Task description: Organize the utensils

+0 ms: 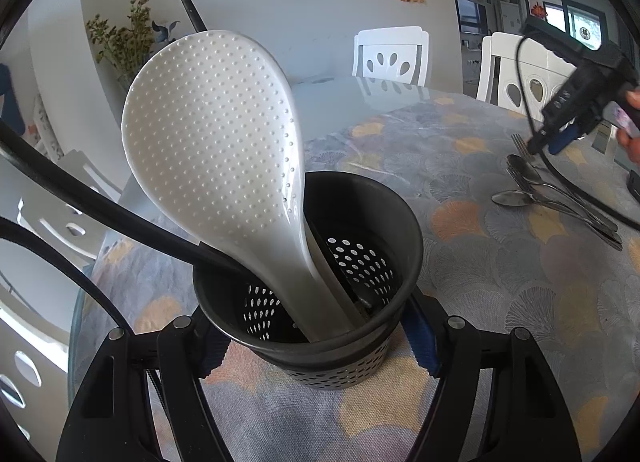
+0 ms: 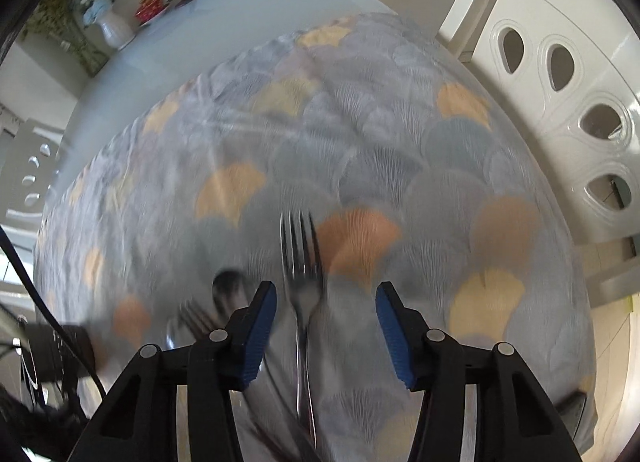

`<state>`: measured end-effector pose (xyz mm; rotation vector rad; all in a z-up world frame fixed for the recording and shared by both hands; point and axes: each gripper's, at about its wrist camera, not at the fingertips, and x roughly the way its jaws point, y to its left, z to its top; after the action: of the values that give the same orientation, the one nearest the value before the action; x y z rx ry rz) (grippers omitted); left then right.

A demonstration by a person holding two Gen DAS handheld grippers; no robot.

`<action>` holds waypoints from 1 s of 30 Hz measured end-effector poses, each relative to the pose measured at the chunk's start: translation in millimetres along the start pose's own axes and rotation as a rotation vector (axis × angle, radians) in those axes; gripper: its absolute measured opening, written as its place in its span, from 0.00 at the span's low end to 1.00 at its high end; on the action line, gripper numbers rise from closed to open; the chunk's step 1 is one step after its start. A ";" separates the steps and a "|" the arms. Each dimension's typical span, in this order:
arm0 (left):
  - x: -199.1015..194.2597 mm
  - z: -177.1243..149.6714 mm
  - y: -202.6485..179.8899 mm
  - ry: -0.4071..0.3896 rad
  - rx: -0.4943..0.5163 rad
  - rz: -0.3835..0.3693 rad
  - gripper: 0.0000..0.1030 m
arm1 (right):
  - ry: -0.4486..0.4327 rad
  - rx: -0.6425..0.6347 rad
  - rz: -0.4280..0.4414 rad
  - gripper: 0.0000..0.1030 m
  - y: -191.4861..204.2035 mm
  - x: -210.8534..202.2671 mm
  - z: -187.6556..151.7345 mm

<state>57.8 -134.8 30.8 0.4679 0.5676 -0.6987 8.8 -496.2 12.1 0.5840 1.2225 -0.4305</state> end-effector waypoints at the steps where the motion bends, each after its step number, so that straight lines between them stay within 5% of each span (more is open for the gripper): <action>1: 0.1 -0.1 -0.2 0.001 0.000 0.000 0.70 | -0.001 0.004 -0.002 0.49 0.7 2.0 4.4; 6: 1.3 -0.3 -0.3 0.009 -0.001 -0.001 0.70 | 0.004 -0.006 -0.022 0.48 12.7 13.3 14.7; 13: 4.8 -0.1 -0.9 0.027 0.004 0.003 0.69 | -0.047 -0.088 -0.153 0.21 38.5 21.2 20.4; 30: 4.7 -0.6 -1.2 0.024 0.016 0.016 0.69 | -0.189 -0.126 -0.051 0.21 32.2 -56.8 -2.7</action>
<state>59.7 -137.4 27.1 0.4953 0.5804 -0.6836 9.5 -469.5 71.7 0.3958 1.0766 -0.4377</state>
